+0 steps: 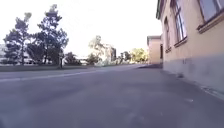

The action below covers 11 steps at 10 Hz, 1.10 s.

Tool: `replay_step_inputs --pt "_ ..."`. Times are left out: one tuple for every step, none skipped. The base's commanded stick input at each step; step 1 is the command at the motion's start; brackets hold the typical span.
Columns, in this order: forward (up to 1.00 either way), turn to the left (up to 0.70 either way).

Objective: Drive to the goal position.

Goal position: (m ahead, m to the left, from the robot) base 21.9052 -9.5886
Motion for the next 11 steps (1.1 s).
replay_step_inputs --pt "0.5 0.0" --pt "0.5 0.0" --pt "0.5 0.0" --pt "0.5 0.0" --pt "0.5 0.0" --pt "0.5 0.0" --pt "0.5 0.0" --pt "0.5 0.0" --pt "0.5 0.0" --pt "0.5 0.0" --pt "0.5 0.0"
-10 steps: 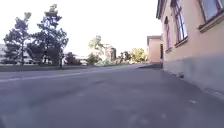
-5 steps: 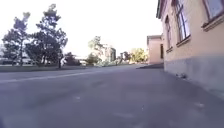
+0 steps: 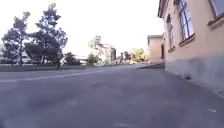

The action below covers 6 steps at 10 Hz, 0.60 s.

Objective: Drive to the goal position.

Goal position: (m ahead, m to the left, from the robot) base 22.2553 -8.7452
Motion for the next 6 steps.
replay_step_inputs --pt "0.5 0.0" --pt "0.5 0.0" --pt "0.5 0.0" --pt "0.5 0.0" --pt "0.5 0.0" --pt "0.5 0.0"
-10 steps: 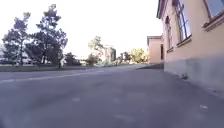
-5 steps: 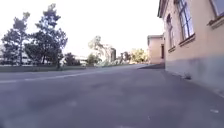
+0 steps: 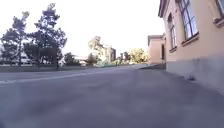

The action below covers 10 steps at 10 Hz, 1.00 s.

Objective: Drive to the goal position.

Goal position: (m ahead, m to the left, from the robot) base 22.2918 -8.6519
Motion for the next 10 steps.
replay_step_inputs --pt "0.5 0.0" --pt "0.5 0.0" --pt "0.5 0.0" --pt "0.5 0.0" --pt "0.5 0.0" --pt "0.5 0.0" --pt "0.5 0.0" --pt "0.5 0.0" --pt "0.5 0.0" --pt "0.5 0.0"
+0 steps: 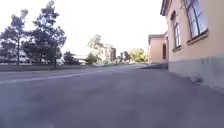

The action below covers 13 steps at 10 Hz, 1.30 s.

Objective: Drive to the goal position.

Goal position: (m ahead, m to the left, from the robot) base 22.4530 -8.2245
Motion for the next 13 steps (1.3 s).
replay_step_inputs --pt "0.5 0.0" --pt "0.5 0.0" --pt "0.5 0.0" --pt "0.5 0.0" --pt "0.5 0.0" --pt "0.5 0.0" --pt "0.5 0.0" --pt "0.5 0.0" --pt "0.5 0.0" --pt "0.5 0.0" --pt "0.5 0.0" --pt "0.5 0.0" --pt "0.5 0.0"
